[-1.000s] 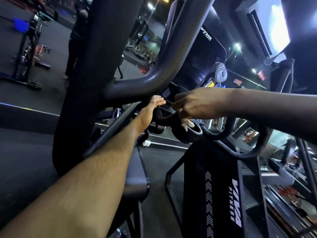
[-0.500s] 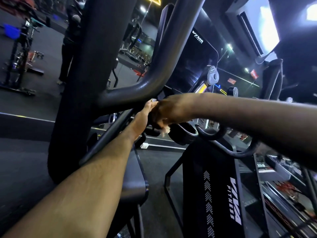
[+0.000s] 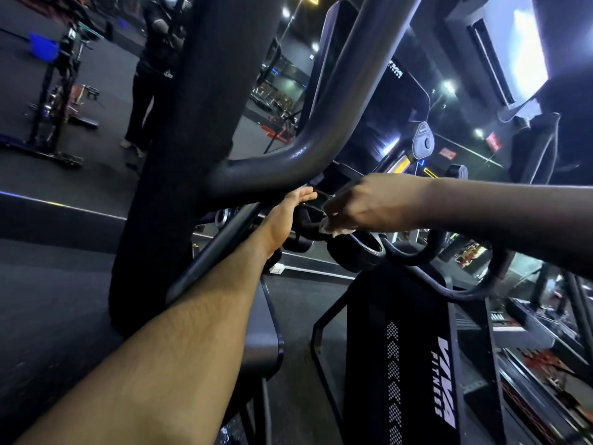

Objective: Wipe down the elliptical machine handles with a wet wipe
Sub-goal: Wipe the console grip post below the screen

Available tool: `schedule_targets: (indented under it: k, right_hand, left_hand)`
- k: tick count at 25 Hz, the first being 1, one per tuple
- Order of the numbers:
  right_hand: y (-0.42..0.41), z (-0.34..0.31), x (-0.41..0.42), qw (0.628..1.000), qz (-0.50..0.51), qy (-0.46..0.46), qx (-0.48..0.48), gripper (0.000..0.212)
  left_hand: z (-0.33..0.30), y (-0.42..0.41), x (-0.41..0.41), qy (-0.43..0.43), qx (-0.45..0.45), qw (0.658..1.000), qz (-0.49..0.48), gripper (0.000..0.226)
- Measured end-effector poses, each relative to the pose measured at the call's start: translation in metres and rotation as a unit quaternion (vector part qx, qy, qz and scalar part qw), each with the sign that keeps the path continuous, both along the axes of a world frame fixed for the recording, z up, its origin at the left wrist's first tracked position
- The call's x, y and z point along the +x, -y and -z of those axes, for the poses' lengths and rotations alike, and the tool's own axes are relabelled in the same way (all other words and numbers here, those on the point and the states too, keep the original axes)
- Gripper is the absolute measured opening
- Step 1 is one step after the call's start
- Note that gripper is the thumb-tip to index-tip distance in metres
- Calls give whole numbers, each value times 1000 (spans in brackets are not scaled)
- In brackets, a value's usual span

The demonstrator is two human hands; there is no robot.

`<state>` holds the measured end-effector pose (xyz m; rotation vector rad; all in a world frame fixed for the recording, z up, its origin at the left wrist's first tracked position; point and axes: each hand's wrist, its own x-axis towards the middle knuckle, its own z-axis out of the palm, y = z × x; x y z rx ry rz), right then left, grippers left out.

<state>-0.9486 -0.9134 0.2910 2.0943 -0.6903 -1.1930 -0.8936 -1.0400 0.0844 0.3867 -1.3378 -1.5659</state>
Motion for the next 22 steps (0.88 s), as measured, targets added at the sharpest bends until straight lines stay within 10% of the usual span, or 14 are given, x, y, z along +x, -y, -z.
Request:
schedule_targets:
  k: [9, 22]
  right_hand:
    - [20, 15, 29, 972, 206, 91, 61, 5]
    - [32, 49, 6, 991, 100, 85, 24, 23]
  left_hand:
    - [3, -6, 0, -19, 15, 1000, 3, 65]
    - [-2, 4, -7, -66, 57, 996, 25, 50]
